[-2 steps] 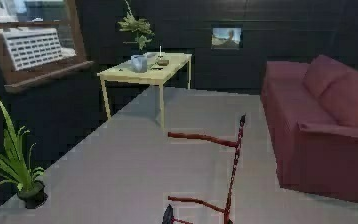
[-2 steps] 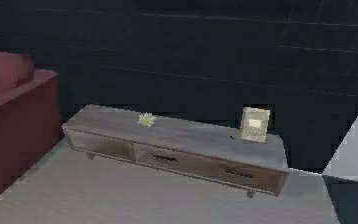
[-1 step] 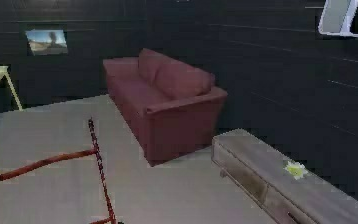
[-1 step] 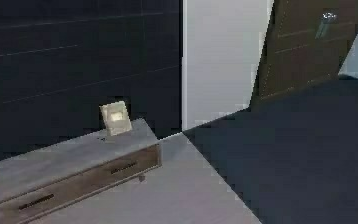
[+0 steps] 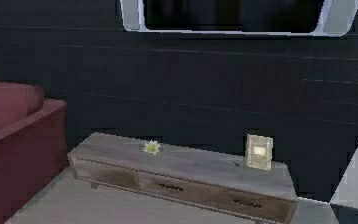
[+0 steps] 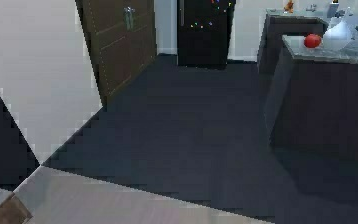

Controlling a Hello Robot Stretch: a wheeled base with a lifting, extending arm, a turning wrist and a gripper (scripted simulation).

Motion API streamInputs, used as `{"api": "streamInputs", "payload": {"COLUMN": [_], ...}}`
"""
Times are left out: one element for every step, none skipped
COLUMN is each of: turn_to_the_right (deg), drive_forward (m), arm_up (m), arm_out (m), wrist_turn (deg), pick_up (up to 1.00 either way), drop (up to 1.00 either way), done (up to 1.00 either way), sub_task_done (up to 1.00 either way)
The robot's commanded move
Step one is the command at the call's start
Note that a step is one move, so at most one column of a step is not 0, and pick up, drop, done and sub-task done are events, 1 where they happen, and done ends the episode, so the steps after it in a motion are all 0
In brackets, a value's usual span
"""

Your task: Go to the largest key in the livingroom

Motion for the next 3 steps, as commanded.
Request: {"api": "streamInputs", "payload": {"turn_to_the_right": [12.0, 3.0, 0.0], "drive_forward": [0.0, 0.0, 0.5], "arm_up": [0.0, 0.0, 0.0], "arm_out": [0.0, 0.0, 0.0], "wrist_turn": [0.0, 0.0, 0.0], "pick_up": [0.0, 0.0, 0.0], "drop": [0.0, 0.0, 0.0], "done": [0.0, 0.0, 0.0], "sub_task_done": [0.0, 0.0, 0.0]}}
